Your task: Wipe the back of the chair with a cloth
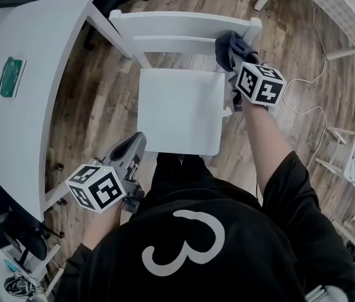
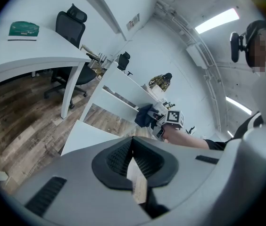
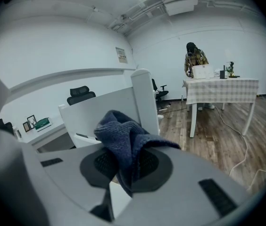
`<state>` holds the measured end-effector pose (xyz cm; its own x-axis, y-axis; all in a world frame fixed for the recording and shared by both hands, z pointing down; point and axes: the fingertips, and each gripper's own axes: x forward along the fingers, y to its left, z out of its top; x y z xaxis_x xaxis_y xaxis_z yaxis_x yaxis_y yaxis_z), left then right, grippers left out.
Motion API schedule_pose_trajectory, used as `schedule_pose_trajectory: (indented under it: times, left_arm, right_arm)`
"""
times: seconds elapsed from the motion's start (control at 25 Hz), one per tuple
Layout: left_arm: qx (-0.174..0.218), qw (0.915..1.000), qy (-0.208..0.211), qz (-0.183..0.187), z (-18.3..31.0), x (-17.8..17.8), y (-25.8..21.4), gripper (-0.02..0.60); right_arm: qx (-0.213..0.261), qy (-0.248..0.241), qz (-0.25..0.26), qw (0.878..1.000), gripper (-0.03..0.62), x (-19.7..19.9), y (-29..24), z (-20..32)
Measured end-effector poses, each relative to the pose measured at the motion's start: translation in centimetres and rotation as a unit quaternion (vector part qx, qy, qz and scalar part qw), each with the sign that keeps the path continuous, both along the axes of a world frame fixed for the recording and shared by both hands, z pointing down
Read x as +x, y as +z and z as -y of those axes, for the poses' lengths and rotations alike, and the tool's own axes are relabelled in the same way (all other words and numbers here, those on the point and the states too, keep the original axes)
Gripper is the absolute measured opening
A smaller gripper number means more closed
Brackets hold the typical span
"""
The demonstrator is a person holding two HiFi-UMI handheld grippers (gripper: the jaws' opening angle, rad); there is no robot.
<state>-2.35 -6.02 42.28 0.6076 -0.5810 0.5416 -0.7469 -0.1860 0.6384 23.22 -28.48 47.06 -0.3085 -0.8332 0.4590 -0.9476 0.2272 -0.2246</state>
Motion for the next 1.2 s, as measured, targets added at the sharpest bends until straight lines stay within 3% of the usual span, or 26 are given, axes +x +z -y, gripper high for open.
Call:
schedule_pose_trajectory:
  times: [0.28, 0.6, 1.2]
  left_arm:
    - [-0.021, 0.9997, -0.001, -0.008, -0.3, -0.3, 1.5, 0.014]
    - [-0.012, 0.9995, 0.024, -0.017, 2.5, -1.3, 1.4, 0.014]
    - [-0.018, 0.9994, 0.027, -0.006, 6.6, -11.0, 2.2, 0.014]
  right_arm:
    - [0.007, -0.015, 0.020, 1.000, 0.052, -1.6, -0.6, -1.8]
    - [0.007, -0.066, 0.020, 0.998, 0.052, -7.9, -0.3, -4.4]
    - [-0.014, -0.125, 0.015, 0.992, 0.052, -22.3, 2.6, -2.6]
